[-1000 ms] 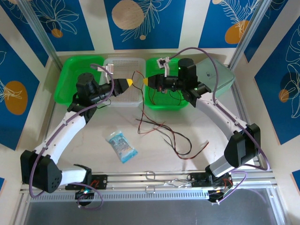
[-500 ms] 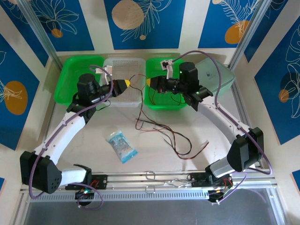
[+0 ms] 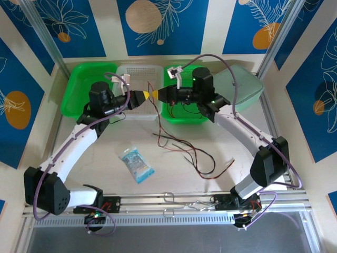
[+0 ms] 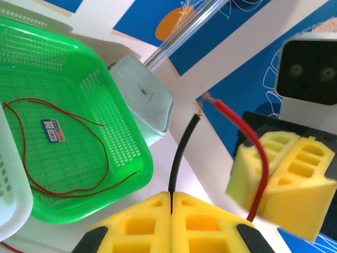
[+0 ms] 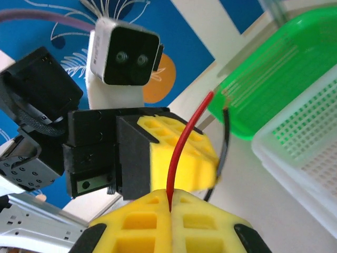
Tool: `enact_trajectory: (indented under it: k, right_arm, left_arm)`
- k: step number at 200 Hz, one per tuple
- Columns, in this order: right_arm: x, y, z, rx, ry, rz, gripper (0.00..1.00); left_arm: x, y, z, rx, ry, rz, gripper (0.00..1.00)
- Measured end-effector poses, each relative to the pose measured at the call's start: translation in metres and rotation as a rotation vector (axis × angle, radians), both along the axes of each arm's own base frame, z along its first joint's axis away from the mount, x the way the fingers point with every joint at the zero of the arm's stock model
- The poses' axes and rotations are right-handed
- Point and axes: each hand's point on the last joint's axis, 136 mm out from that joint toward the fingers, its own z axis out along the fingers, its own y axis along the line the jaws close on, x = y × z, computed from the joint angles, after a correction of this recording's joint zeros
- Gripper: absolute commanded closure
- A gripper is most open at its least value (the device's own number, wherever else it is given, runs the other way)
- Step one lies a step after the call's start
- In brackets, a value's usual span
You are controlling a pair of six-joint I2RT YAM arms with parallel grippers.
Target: Untangle the cables
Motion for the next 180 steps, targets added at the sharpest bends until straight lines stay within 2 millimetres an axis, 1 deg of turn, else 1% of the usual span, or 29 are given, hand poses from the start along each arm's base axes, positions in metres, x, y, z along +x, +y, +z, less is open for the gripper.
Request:
enact_trajectory:
  k: [12,32,51,81,111,126,144,159,180]
  right_arm:
    - [0.0,0.006,-0.007,-0.009,0.015,0.013,1.0]
    - [0.003,0.006,-0.014,-0.022,0.033,0.007,1.0]
    - [0.009,0.002,-0.014,-0.025,0.033,-0.021,1.0]
    - [0.017,-0.012,-0.013,-0.023,0.036,-0.061,1.0]
    - [0.017,-0.019,-0.004,-0.013,0.022,-0.071,1.0]
    - [0.015,-0.02,0.0,-0.008,0.013,-0.071,1.0]
    - [0.013,-0.021,0.002,-0.005,0.006,-0.067,1.0]
    - [0.012,-0.02,0.002,-0.005,0.007,-0.063,1.0]
    - [0.011,-0.02,0.002,-0.004,0.008,-0.057,1.0]
  left_arm:
    - [-0.003,-0.003,0.0,0.002,-0.002,-0.014,1.0]
    - [-0.004,-0.005,-0.001,0.006,-0.005,-0.026,1.0]
    - [-0.006,-0.006,-0.003,0.019,-0.009,-0.03,1.0]
    - [-0.003,-0.002,-0.01,0.045,0.006,-0.004,1.0]
    - [-0.003,-0.007,0.0,-0.013,-0.004,-0.027,0.78]
    - [-0.002,-0.011,0.006,-0.053,-0.012,-0.048,0.71]
    - [-0.002,-0.014,0.011,-0.085,-0.019,-0.065,0.68]
    - [-0.002,-0.015,0.015,-0.102,-0.019,-0.074,0.61]
    - [-0.003,-0.015,0.02,-0.116,-0.033,-0.077,0.59]
